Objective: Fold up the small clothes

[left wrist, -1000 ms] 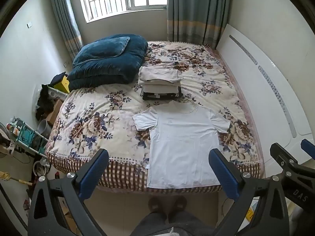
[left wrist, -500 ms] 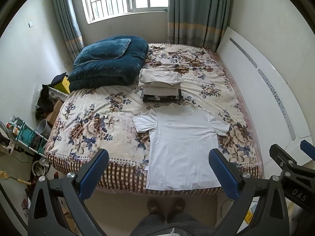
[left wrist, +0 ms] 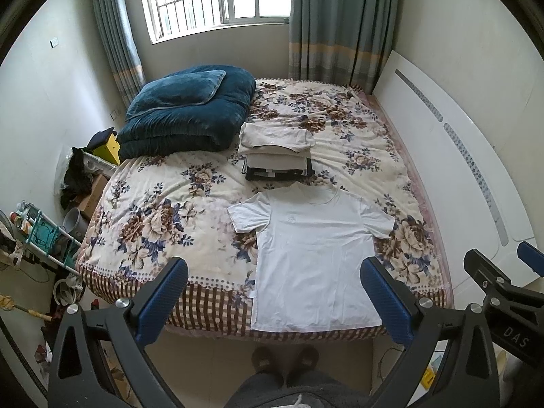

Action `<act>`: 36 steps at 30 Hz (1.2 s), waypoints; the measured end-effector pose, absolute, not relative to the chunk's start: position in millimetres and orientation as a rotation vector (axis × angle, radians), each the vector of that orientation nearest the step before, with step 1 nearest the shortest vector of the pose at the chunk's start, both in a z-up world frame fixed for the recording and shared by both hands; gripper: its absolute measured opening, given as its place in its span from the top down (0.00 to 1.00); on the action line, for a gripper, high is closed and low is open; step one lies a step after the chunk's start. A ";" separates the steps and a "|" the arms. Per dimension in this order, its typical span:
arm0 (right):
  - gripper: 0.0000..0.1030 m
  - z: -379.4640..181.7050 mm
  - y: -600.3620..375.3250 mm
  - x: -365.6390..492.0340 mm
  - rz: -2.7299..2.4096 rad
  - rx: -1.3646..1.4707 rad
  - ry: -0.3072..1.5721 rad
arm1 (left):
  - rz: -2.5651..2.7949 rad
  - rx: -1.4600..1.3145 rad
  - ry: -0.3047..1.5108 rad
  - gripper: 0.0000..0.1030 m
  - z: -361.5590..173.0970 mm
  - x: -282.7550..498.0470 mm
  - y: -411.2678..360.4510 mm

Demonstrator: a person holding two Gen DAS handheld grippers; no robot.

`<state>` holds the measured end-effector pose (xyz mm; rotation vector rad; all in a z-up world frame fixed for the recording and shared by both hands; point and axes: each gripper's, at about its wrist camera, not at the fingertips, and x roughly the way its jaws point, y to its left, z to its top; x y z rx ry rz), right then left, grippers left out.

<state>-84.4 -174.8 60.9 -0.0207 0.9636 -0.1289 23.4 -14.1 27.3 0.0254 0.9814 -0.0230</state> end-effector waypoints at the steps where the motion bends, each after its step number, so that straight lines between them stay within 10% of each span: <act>1: 0.00 60.9 -174.5 -84.4 -0.129 -0.021 0.963 | -0.027 0.024 0.982 0.00 25.4 20.7 -11.6; 36: 0.00 80.9 -168.9 -73.9 -0.125 -0.032 0.950 | -0.033 0.016 0.970 0.00 28.0 19.5 -7.9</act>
